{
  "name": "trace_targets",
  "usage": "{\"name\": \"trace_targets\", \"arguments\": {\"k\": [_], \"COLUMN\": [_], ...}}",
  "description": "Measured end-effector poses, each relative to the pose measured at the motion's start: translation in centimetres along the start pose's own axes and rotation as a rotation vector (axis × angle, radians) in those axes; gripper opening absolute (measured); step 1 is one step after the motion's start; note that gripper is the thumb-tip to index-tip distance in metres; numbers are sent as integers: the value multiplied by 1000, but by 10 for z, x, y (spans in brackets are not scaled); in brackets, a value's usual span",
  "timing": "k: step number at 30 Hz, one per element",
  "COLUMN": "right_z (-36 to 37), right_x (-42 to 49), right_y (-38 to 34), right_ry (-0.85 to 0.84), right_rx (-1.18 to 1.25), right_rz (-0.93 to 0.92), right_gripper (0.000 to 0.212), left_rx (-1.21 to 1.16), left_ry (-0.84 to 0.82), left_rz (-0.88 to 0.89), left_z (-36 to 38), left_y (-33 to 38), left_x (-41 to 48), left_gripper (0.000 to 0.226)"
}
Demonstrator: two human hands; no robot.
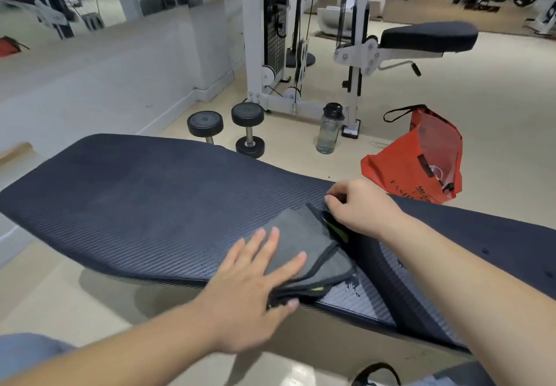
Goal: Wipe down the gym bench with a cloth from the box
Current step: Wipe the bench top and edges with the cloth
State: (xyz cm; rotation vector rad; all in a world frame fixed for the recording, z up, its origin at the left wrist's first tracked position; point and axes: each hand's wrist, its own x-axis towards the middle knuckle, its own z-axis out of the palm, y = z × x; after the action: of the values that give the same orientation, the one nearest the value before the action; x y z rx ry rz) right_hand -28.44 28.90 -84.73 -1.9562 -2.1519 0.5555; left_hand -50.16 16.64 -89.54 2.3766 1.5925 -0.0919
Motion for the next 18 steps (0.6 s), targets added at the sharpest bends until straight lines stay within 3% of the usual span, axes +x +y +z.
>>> {"name": "trace_targets", "arguments": {"k": [3, 6, 10, 12, 14, 15, 18], "right_z": [-1, 3, 14, 22, 30, 36, 50], "right_x": [-7, -16, -30, -36, -37, -36, -34], "right_y": [-12, -23, -42, -50, -51, -50, -45], "right_ry": [13, -35, -312, -477, -511, -512, -520], "right_rx": [-24, -21, -113, -122, -133, -152, -278], "right_rz": [-54, -176, -300, -229, -158, -140, -137], "right_gripper": [28, 35, 49, 60, 74, 82, 110], "left_rx": [-9, -46, -138, -347, -623, -669, -484], "left_ry": [-14, 31, -179, -217, -35, 123, 411], "left_rz": [-133, -281, -73, 15, -38, -92, -127], "left_z": [-16, -10, -15, -37, -53, -54, -52], "left_y": [-31, -13, 7, -16, -41, -50, -56], "left_x": [35, 49, 29, 26, 22, 20, 28], "left_gripper": [66, 72, 96, 77, 46, 43, 43]}}
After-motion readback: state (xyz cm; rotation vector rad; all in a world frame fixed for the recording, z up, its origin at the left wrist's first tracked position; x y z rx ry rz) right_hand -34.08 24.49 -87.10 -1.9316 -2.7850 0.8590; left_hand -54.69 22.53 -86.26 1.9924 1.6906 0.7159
